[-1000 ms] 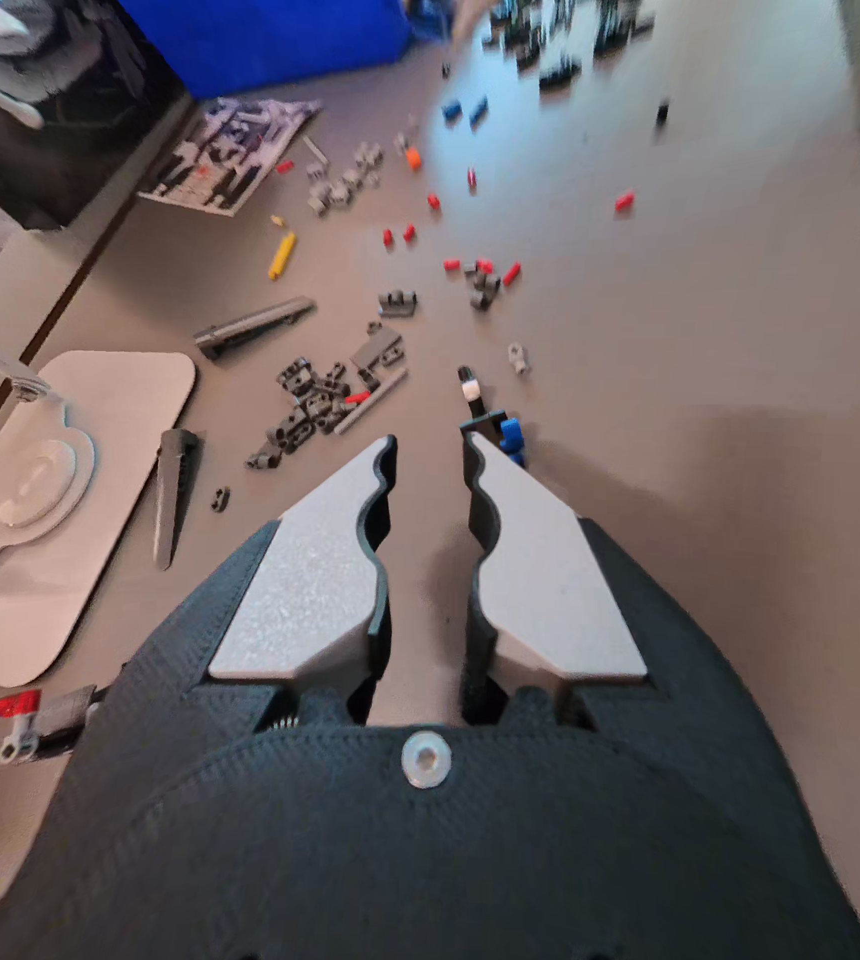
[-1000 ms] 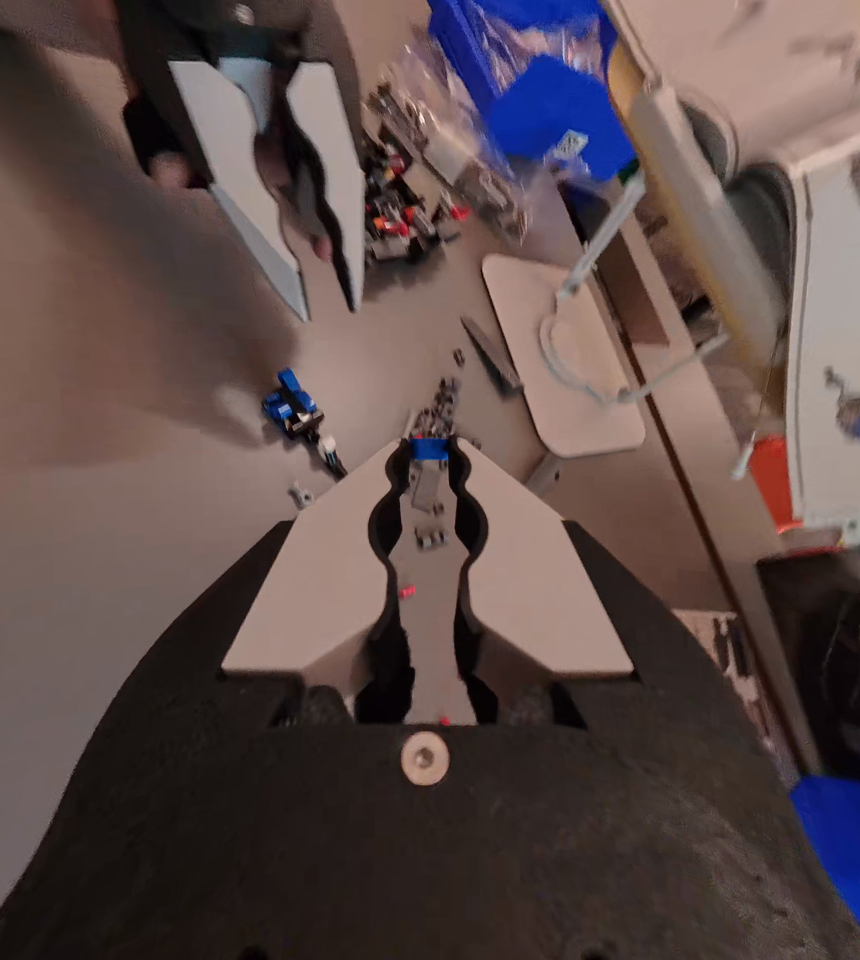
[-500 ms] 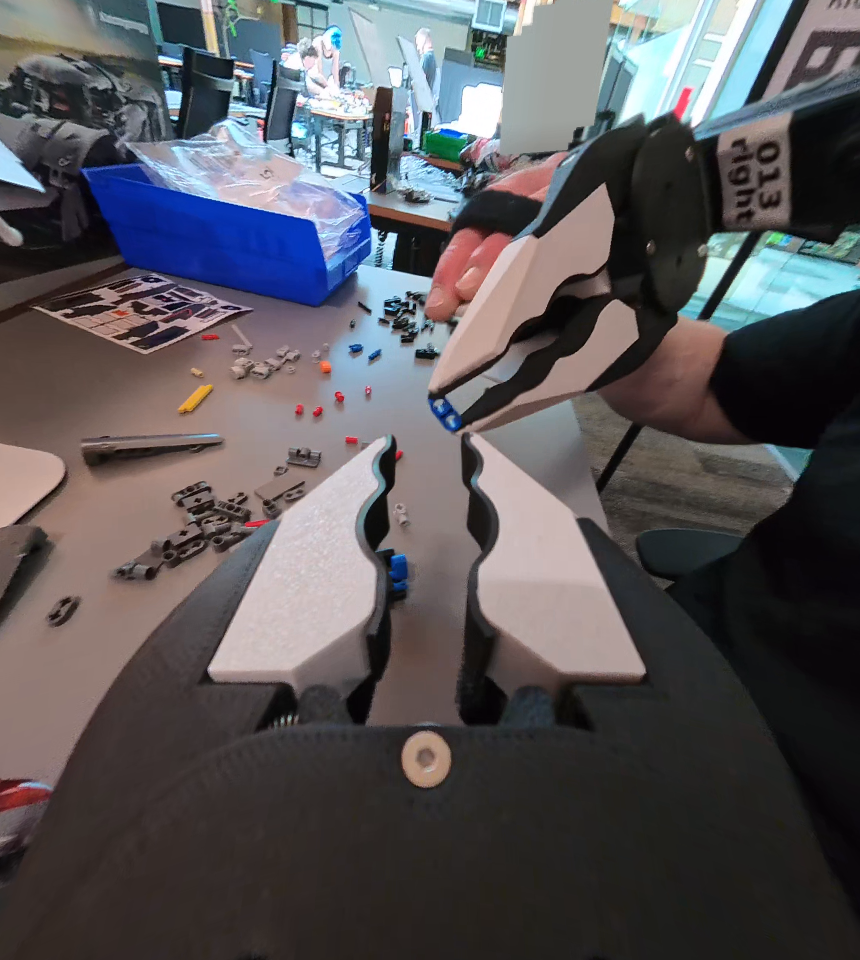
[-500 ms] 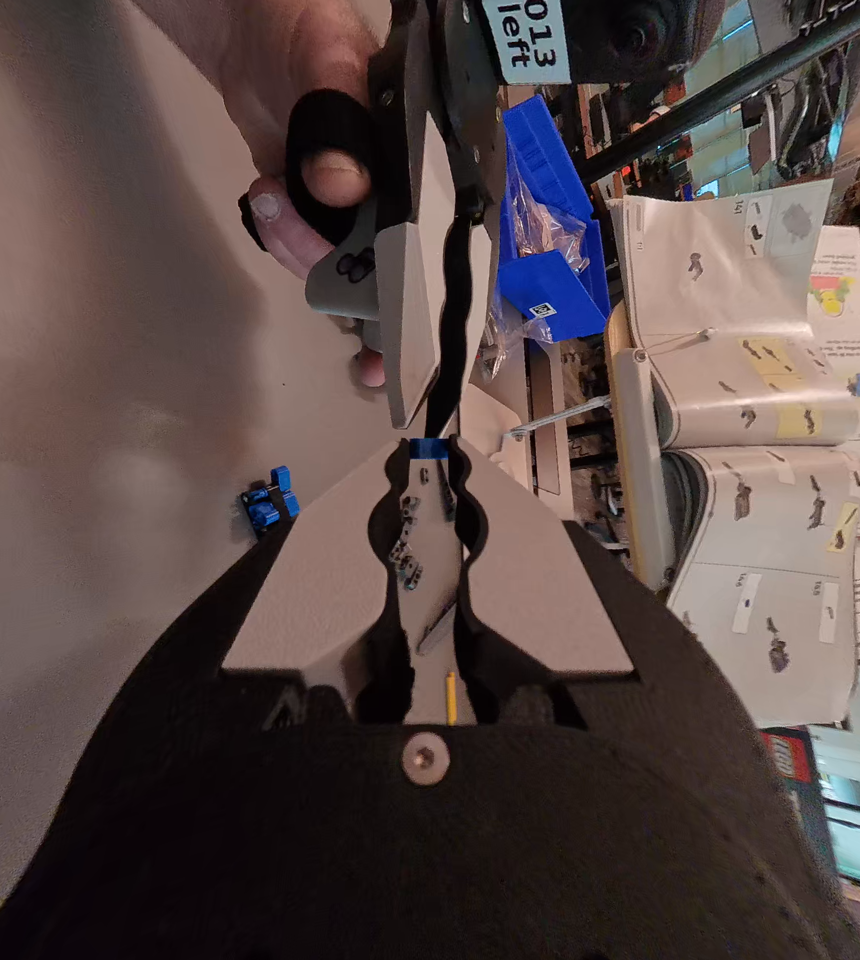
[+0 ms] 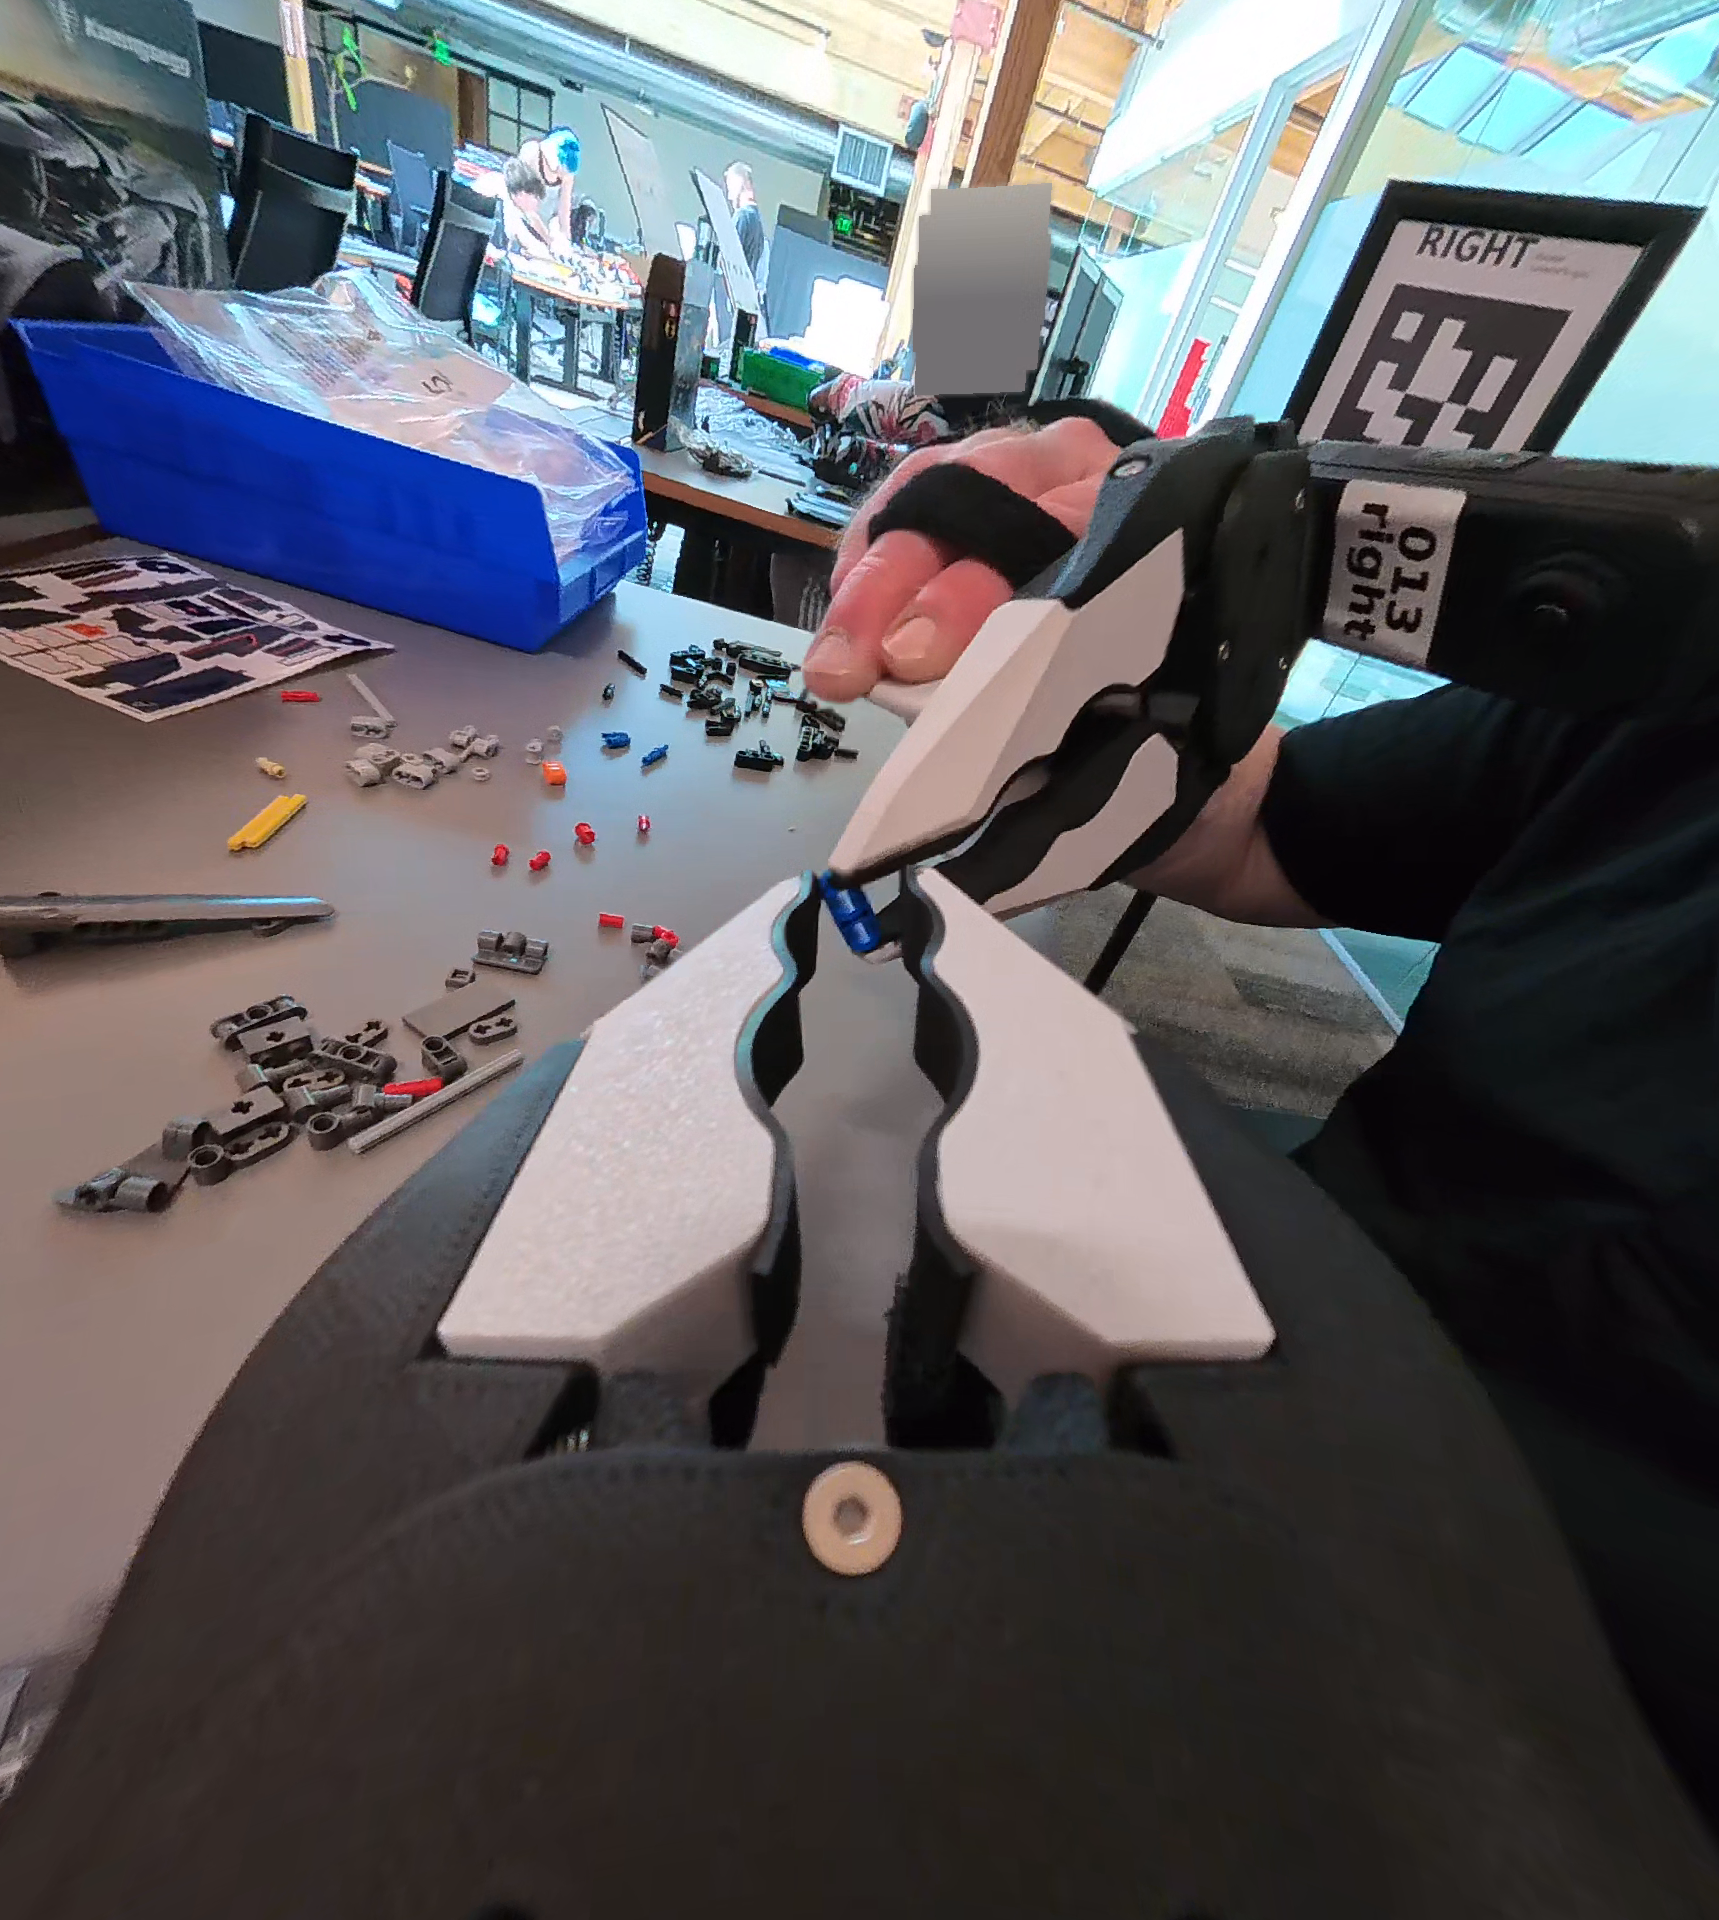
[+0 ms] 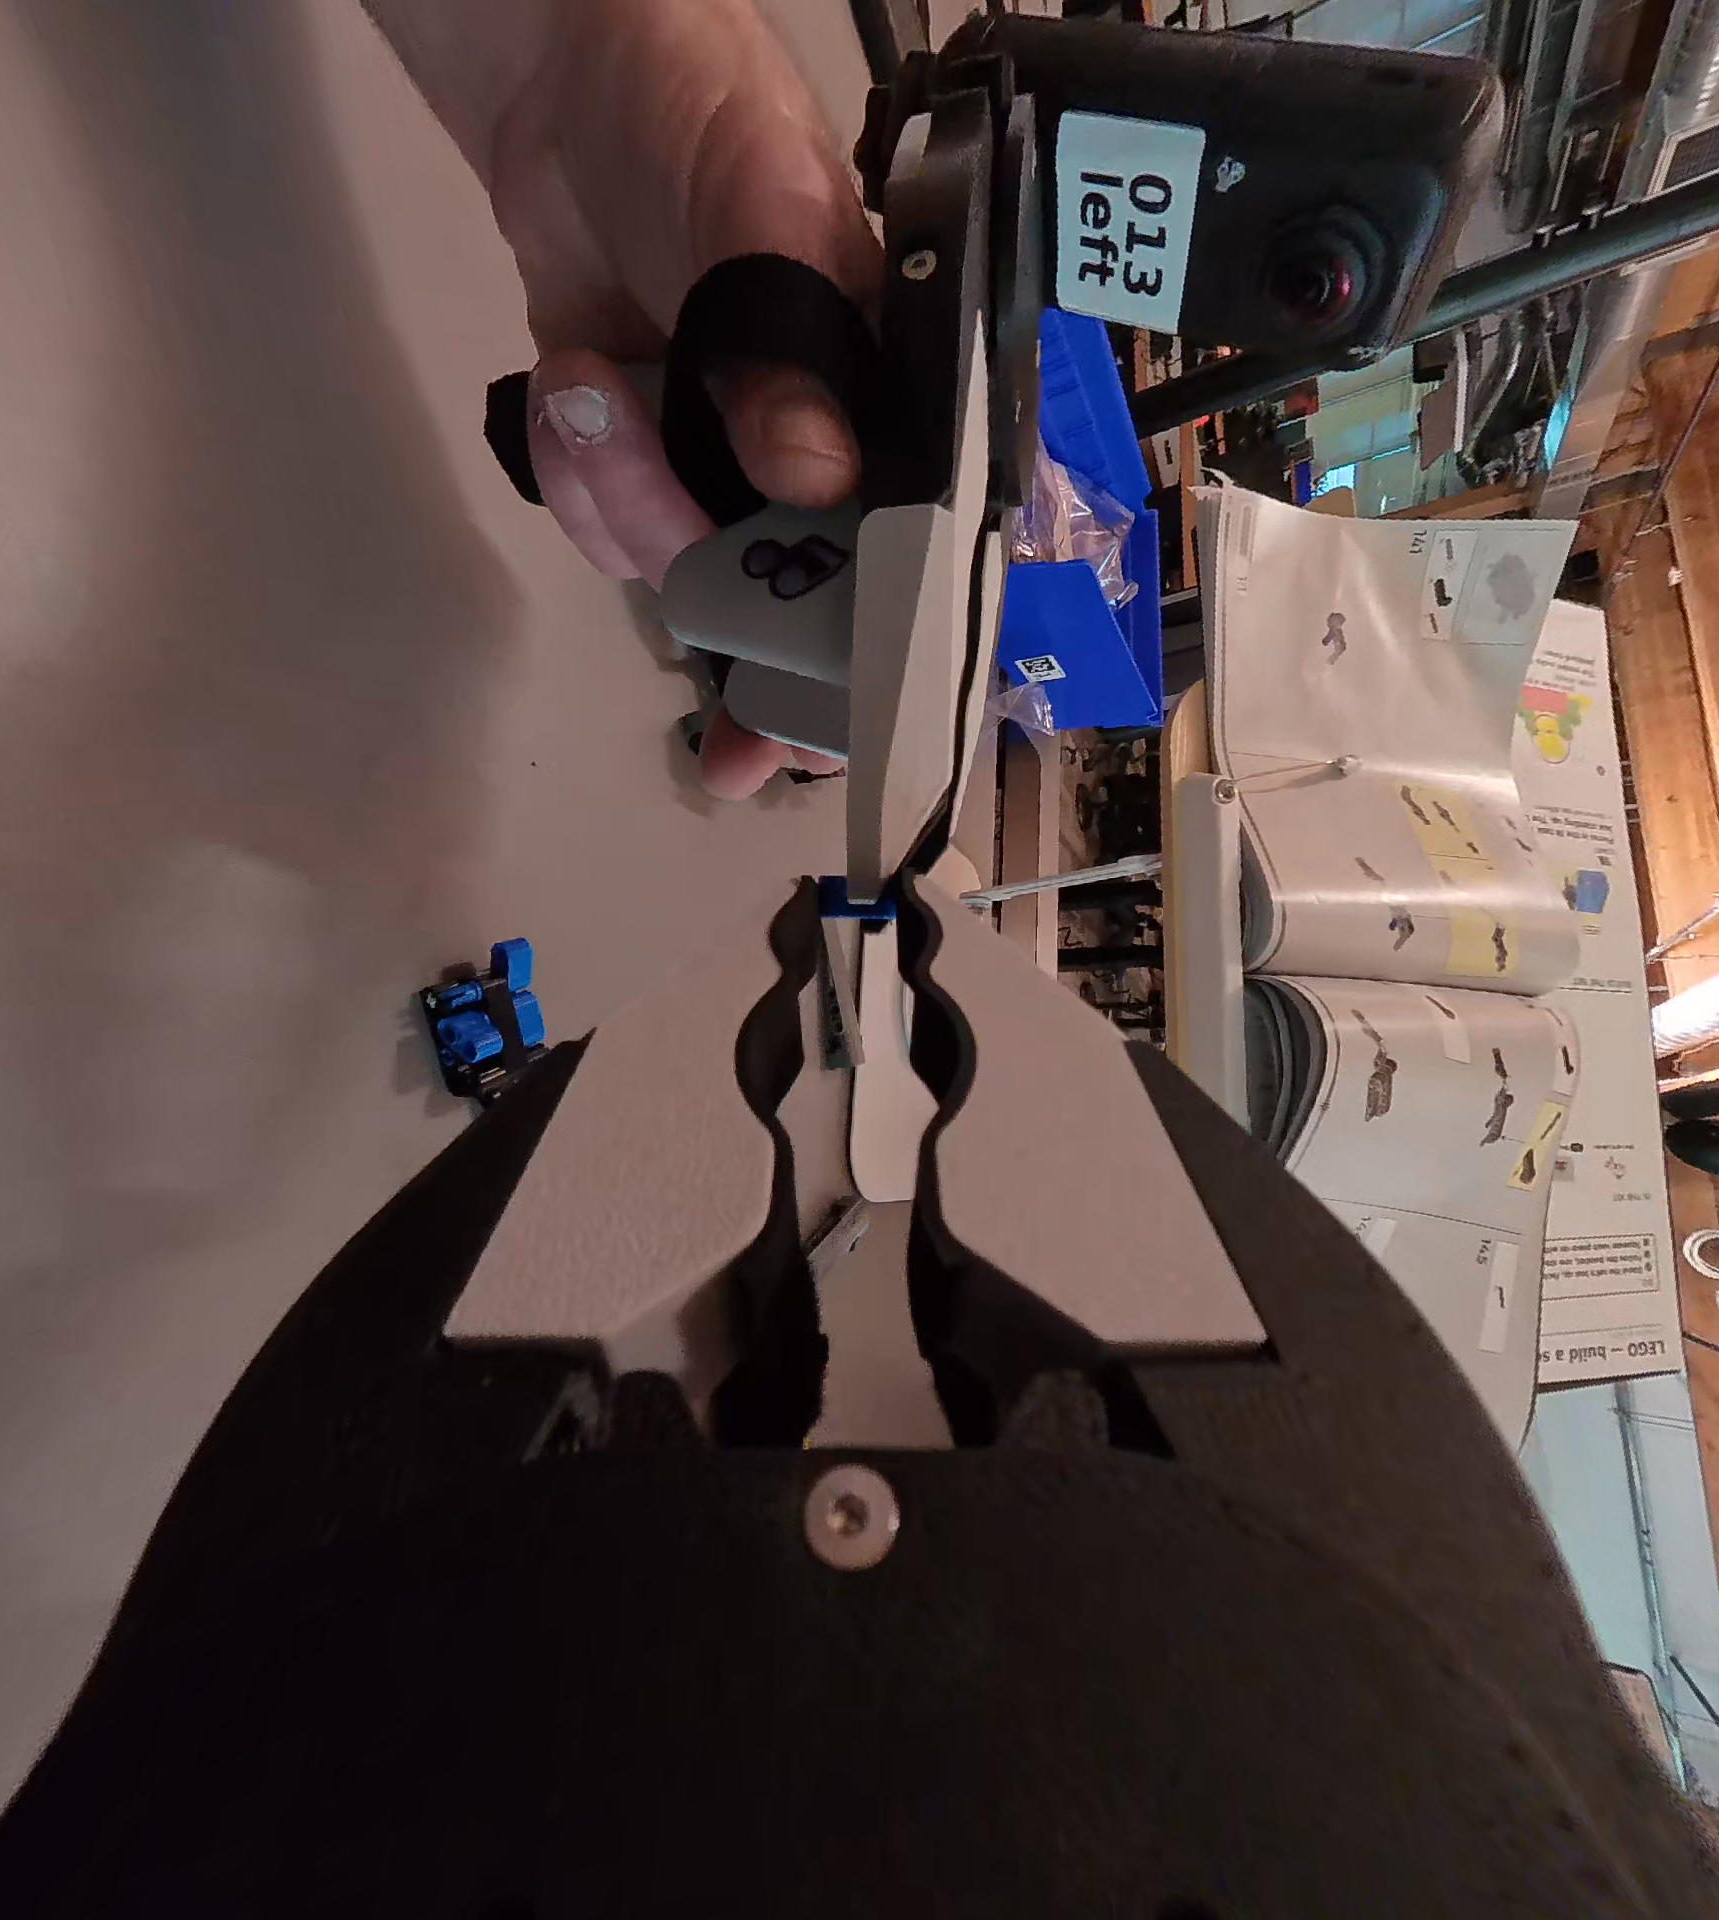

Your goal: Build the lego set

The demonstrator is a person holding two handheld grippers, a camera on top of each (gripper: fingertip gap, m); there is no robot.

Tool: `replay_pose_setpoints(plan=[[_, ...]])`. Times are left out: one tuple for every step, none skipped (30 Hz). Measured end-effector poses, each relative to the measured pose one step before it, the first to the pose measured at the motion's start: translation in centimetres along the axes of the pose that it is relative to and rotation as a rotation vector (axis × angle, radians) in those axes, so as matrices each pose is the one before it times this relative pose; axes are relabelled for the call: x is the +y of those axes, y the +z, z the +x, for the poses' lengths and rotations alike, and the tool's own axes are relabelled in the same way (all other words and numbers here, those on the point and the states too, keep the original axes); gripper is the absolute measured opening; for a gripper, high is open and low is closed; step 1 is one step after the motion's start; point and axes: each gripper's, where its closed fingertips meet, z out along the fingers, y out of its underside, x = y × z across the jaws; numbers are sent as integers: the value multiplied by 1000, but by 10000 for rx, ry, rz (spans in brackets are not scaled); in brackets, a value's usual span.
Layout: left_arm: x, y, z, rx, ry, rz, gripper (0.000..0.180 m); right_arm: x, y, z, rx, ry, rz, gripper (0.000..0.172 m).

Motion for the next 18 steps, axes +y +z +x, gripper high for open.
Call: replay_pose_setpoints(plan=[[-119,-26,15,10,-11,73,12,72,51,36,44,-60,-62,12],[4,-6,-13,-1,-11,-14,12,94,77,96,119,-118,-75,12],[25,7,-98,-42,-16,-6,12,41,74,29,71,-55,-37,12],[-69,-26,-127,-61,-26,56,12,-24,72,-17,3,48,12,12],[-15,-38,-104,-38,28,14,12,-30,70,46,32,83,33,12],[63,-45,-31,5,56,-37,11,3,76,45,33,55,31,13],[-43,-62,-100,-33,49,23,9,19,86,76,37,65,31,13],[-65,-71,-57,-17,42,36,7,-47,47,91,48,86,64,13],[-53,-59,-22,-12,55,26,6,-82,24,103,42,85,92,13],[-78,-65,-13,-1,58,36,6,-106,-21,101,38,61,95,13],[-131,-79,32,43,-23,69,5,-101,-22,103,45,41,86,13],[-96,-67,58,75,-27,61,5,-116,-11,103,55,28,86,13],[-126,-71,72,84,-35,74,5,-121,-35,89,44,26,85,14],[-121,-72,80,100,-46,79,5,-129,-38,103,52,38,94,14],[-100,-67,102,111,-30,66,5,-144,-57,126,58,50,98,14],[-127,-73,114,125,-26,91,5,-118,-63,139,53,63,85,15],[-165,-93,168,159,-50,115,5,-107,-83,142,53,56,84,16],[-170,-88,176,162,-34,105,5,-129,-99,112,32,52,108,16]])
